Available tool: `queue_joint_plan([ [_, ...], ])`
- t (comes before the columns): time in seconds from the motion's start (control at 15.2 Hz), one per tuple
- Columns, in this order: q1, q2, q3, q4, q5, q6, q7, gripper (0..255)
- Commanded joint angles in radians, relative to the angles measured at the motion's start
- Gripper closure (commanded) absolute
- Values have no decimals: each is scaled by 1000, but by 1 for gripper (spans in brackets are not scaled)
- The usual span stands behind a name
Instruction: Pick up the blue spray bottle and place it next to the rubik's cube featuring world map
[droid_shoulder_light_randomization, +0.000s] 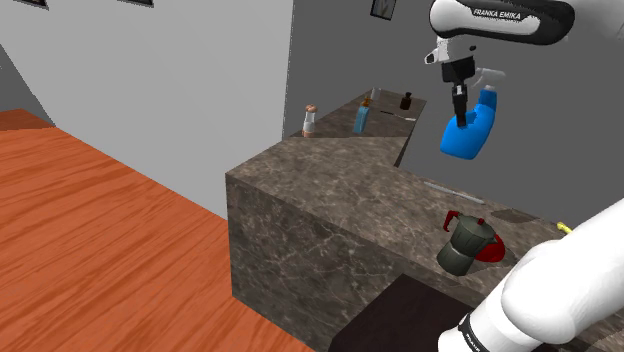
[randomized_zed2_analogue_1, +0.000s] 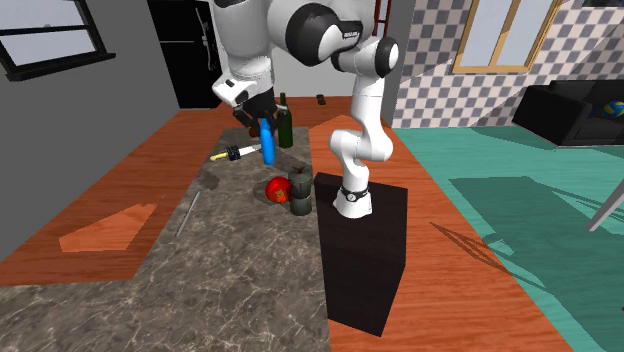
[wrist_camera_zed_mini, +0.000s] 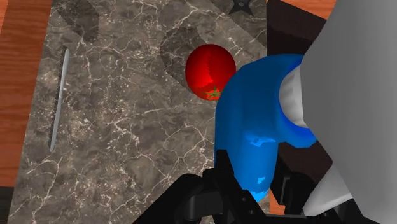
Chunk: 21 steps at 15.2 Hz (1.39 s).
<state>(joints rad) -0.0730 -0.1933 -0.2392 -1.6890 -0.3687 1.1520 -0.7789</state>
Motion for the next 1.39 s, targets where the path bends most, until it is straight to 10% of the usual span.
queue_joint_plan([
  [0.0, -16, -39, -21, -44, -25, 18, -34, 255],
  [1.32, -174, -328, -290, -259, -322, 150, -423, 255],
])
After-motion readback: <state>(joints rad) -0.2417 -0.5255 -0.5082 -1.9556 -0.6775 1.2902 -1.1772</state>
